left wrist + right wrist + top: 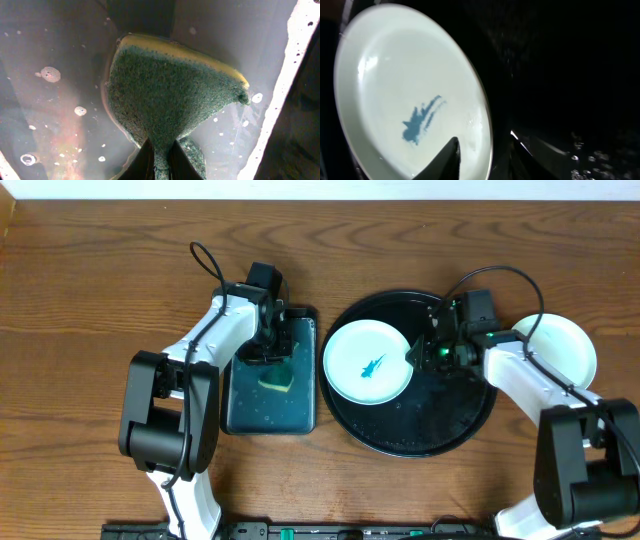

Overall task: Clean dirty plates on tray and stack at the side
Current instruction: 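Grip the last pale green plate rim with the right gripper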

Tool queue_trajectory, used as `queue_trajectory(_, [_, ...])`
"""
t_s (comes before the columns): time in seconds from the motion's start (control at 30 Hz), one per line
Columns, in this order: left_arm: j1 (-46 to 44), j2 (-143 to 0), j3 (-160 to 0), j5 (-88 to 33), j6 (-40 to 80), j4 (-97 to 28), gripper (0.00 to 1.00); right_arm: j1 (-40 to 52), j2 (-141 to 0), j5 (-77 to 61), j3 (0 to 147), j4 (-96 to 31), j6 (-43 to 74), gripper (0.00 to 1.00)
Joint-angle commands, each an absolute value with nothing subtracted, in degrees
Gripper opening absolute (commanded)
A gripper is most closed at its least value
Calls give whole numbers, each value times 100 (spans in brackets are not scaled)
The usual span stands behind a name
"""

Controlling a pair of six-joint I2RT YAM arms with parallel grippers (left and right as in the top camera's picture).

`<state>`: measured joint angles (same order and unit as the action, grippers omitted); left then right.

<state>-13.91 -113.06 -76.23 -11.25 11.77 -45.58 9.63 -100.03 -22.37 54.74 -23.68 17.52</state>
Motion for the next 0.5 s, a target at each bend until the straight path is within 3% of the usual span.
queue_trajectory(0.0, [-1385, -11531, -7592, -1114, 1164, -4560, 8, 1055, -10182, -2171, 5454, -2379, 1710, 22])
queue_trajectory(0.23, [-1382, -11522, -7601, -1114, 1162, -4619, 7, 1059, -10230, -2097, 5452, -2379, 1710, 2])
queue_trajectory(0.47, [-1201, -10980, -7876, -1111, 1160, -4864, 7, 1059, -10230, -2075, 5452, -2379, 1712, 1])
